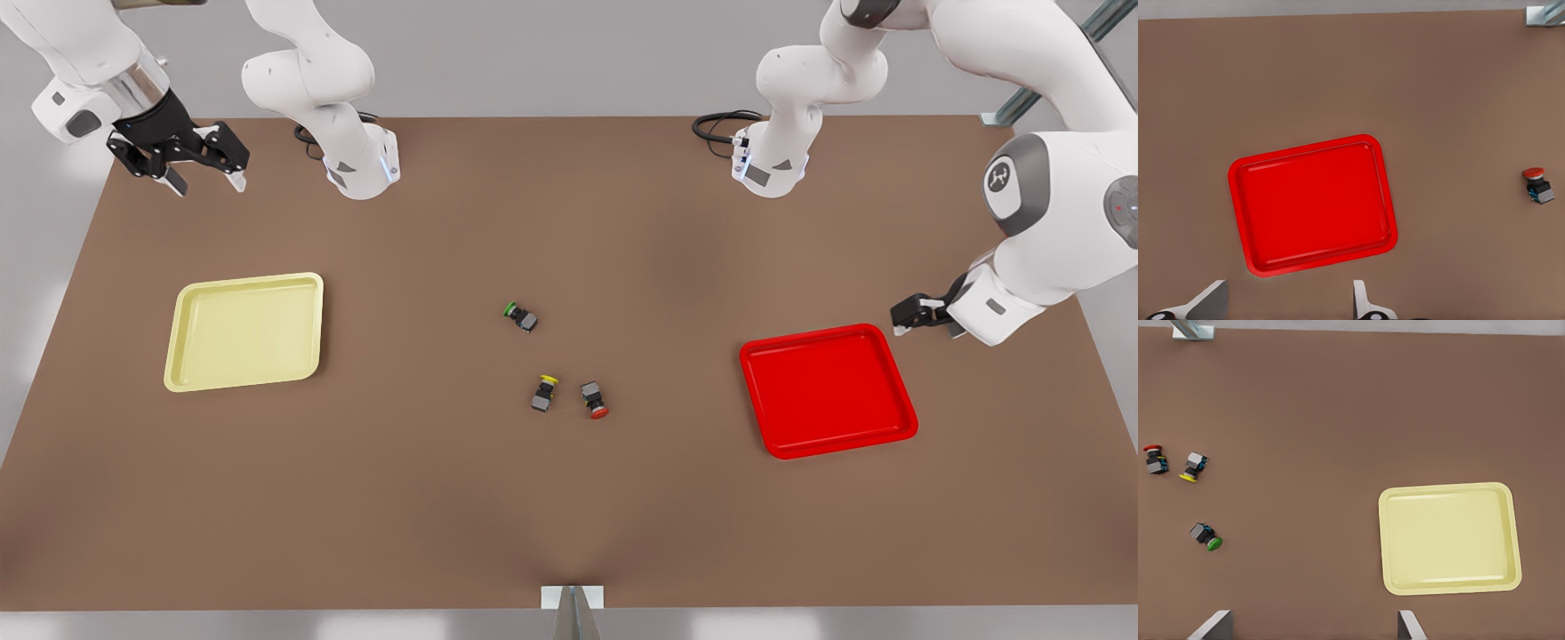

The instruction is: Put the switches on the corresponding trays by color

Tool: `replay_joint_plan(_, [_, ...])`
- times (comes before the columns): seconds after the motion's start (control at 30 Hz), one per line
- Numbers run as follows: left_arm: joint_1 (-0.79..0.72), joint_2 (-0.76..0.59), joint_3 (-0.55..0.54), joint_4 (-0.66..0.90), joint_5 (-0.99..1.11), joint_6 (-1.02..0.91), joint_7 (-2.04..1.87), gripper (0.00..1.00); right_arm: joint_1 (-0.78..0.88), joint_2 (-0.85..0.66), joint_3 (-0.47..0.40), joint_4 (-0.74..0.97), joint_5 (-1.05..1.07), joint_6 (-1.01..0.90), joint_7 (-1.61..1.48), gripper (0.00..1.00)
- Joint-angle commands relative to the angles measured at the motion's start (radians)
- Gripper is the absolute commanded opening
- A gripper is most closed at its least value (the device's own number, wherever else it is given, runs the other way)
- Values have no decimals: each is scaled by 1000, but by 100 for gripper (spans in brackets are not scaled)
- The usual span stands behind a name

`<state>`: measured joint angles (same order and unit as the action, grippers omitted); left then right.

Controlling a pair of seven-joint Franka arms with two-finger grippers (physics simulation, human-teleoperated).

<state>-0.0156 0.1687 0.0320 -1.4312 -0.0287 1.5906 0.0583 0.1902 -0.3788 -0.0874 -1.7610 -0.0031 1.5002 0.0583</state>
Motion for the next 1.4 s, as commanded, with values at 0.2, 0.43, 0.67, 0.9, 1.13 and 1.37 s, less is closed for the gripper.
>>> replay_joint_plan(0.2, [-40,26,-47,-9,53,6,-55,100,9,219,46,153,15,2,0,100])
replay_joint_plan(0.43, [-57,52,-152,-12,53,-14,-199,100,11,483,360,224,6,124,613,100])
replay_joint_plan(0.67, [-78,77,-190,-15,53,-24,-244,100,107,656,396,221,-28,264,1034,100])
replay_joint_plan(0.9, [-129,248,-385,-46,136,186,-639,100,181,863,391,227,-107,474,1121,100])
replay_joint_plan(1.13, [-158,538,-564,23,382,431,-1092,99,178,1074,387,400,-202,511,1109,100])
replay_joint_plan(1.37, [-214,672,-590,34,455,539,-1109,99,9,762,394,158,-123,413,652,100])
